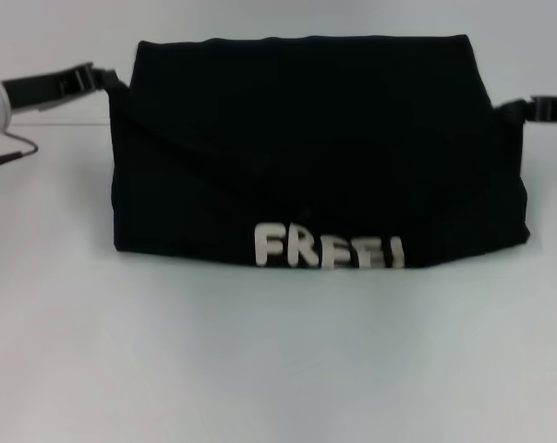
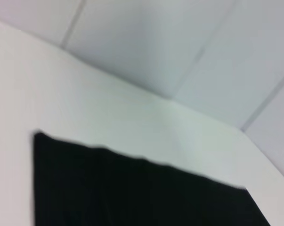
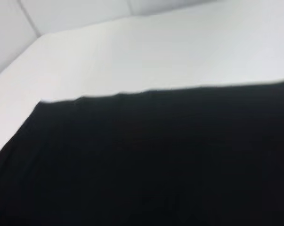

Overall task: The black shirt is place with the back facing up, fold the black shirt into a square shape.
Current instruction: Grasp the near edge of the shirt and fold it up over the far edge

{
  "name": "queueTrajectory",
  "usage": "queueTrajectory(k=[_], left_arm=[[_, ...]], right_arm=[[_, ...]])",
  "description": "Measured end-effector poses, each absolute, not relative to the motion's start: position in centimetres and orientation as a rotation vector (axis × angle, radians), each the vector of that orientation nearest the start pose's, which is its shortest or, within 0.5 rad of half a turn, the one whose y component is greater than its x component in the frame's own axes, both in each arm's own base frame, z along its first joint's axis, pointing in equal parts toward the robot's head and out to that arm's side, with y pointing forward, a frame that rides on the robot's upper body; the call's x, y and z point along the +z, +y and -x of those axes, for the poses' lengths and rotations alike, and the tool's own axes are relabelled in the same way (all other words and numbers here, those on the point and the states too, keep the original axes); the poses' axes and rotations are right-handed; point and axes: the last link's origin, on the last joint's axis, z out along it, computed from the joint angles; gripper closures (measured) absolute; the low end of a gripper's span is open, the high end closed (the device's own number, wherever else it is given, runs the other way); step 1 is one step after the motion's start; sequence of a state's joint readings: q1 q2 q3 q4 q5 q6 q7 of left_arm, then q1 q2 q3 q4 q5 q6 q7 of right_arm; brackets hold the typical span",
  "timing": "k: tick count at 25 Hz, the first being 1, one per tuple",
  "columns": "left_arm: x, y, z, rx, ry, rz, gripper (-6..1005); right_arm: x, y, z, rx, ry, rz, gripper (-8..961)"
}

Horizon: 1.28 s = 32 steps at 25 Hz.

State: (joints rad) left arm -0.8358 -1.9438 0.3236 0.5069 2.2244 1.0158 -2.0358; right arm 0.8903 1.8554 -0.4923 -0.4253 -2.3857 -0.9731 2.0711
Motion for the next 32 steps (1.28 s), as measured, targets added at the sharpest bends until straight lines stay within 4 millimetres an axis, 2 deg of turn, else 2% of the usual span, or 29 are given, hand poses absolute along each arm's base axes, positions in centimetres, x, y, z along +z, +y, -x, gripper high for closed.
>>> queueTrajectory(k=[5, 10, 15, 20, 25, 32], left_arm=[[7.6, 48.1, 25.3, -0.748, -1.241, 1.880, 987], [5.6, 49.1, 24.4, -0.702, -1.192, 1.876, 986], [2.8, 48.6, 24.7, -0.640, -1.174, 1.853, 986], [1.0, 47.7, 25.2, -0.606, -1.163, 1.862, 987], [0.3, 47.4, 25.3, -0.595, -1.165, 1.876, 986], [-0.1, 47.2, 25.0, -0.586, -1.137, 1.913, 985]], right_arm=[[6.9, 49.6, -24.7, 0.335, 1.149, 2.026, 822], [5.4, 50.2, -24.4, 0.320, 1.139, 1.967, 812], [3.9, 49.7, -25.6, 0.298, 1.164, 1.905, 803], [2.2, 48.8, -26.9, 0.272, 1.187, 1.855, 793], [1.1, 47.9, -27.7, 0.288, 1.206, 1.829, 783], [0.9, 47.1, -28.7, 0.317, 1.234, 1.813, 770]])
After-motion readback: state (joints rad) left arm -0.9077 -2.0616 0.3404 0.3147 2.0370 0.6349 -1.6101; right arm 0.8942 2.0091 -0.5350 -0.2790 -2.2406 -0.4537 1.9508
